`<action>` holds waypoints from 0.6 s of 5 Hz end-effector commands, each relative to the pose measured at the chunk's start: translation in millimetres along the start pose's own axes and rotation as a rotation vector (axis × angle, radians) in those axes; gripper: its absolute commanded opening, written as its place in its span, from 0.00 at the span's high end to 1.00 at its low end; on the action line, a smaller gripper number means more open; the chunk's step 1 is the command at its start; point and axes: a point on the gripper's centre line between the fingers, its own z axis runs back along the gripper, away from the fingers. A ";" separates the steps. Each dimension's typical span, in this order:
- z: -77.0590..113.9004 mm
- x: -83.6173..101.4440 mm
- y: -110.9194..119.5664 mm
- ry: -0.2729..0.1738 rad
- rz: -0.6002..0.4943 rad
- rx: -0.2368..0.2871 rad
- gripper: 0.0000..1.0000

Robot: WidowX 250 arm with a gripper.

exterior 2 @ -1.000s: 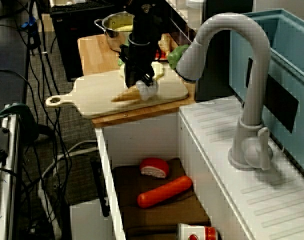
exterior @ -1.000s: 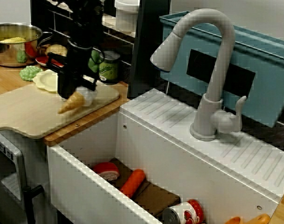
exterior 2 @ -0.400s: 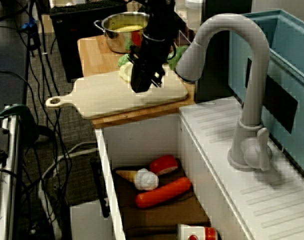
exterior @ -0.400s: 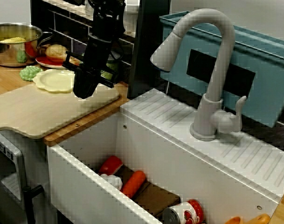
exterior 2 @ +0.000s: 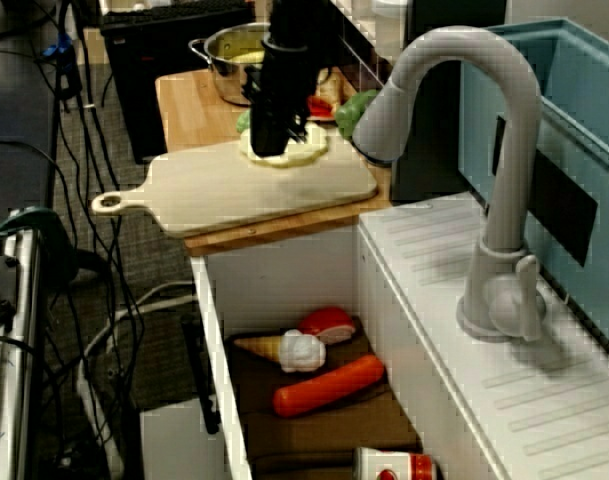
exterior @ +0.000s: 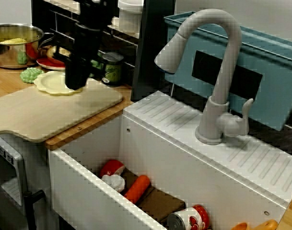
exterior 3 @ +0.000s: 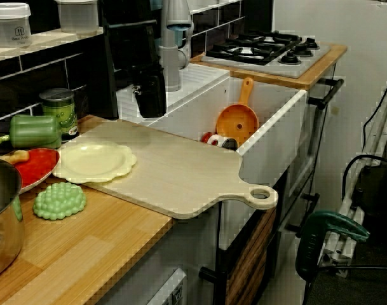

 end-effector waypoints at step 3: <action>7.5 22.3 87.3 -0.224 0.087 -0.008 0.00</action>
